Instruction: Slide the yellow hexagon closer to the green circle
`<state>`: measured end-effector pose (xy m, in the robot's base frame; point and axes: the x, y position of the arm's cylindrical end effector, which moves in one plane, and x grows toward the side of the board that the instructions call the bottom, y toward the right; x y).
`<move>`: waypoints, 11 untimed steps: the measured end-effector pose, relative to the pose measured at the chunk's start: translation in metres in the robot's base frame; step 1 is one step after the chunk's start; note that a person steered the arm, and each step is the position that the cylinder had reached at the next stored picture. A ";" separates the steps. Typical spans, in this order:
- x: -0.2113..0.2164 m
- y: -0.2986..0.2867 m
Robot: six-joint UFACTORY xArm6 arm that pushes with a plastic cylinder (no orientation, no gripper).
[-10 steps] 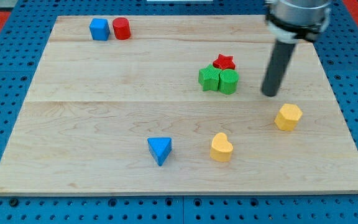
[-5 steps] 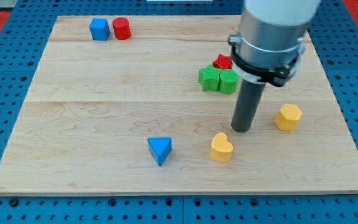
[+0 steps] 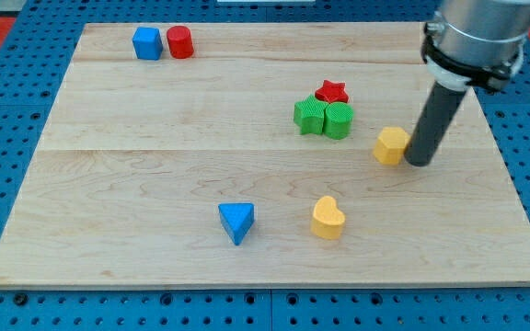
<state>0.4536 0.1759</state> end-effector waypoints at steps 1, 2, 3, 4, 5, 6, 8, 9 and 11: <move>-0.008 -0.010; -0.008 -0.028; -0.005 -0.050; 0.018 -0.073; 0.018 -0.105; 0.009 -0.104; -0.020 -0.086; -0.019 -0.078; -0.004 -0.060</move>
